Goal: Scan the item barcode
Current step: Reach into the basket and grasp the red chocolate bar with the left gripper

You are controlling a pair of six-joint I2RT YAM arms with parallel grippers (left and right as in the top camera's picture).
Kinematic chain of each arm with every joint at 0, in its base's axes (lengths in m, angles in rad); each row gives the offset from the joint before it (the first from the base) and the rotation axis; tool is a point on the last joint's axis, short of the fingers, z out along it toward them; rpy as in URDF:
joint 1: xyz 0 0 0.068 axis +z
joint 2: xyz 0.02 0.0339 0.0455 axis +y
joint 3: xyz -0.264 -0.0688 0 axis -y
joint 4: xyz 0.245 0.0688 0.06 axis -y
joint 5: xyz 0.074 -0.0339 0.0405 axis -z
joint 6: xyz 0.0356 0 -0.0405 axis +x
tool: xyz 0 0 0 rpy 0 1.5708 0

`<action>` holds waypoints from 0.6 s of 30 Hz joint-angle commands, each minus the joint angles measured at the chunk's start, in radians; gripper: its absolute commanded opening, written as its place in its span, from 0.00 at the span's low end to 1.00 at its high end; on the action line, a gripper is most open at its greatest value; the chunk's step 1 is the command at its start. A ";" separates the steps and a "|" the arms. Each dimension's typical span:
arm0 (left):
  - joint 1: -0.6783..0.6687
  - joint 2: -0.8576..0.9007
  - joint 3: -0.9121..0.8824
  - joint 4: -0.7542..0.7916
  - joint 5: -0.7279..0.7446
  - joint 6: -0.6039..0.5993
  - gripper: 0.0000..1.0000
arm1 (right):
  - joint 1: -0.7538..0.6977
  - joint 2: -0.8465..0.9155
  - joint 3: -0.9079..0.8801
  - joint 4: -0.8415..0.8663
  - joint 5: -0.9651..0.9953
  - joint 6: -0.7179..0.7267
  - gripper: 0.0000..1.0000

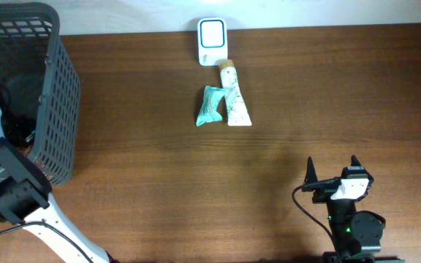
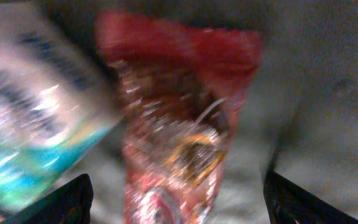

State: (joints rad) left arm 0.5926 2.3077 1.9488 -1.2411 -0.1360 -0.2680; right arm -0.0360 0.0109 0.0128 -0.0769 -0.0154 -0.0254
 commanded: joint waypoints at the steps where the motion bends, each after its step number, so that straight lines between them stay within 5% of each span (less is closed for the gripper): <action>1: 0.008 -0.008 -0.080 0.044 0.093 0.084 0.79 | -0.003 -0.007 -0.007 -0.003 0.009 0.007 0.99; 4: 0.008 -0.008 -0.161 0.091 0.092 0.084 0.58 | -0.003 -0.007 -0.007 -0.003 0.009 0.007 0.99; 6: 0.008 -0.010 -0.159 0.092 0.092 0.083 0.18 | -0.003 -0.007 -0.007 -0.003 0.009 0.008 0.99; 8: 0.008 -0.016 -0.119 0.074 0.093 0.083 0.00 | -0.003 -0.007 -0.007 -0.003 0.009 0.008 0.99; 14: 0.008 -0.075 0.395 -0.104 0.257 0.060 0.00 | -0.003 -0.007 -0.007 -0.003 0.009 0.007 0.99; 18: 0.003 -0.125 0.791 -0.121 0.396 -0.098 0.00 | -0.003 -0.007 -0.007 -0.003 0.009 0.007 0.99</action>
State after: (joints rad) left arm 0.5976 2.2524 2.5446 -1.3590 0.1329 -0.2520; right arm -0.0360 0.0109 0.0128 -0.0769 -0.0154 -0.0261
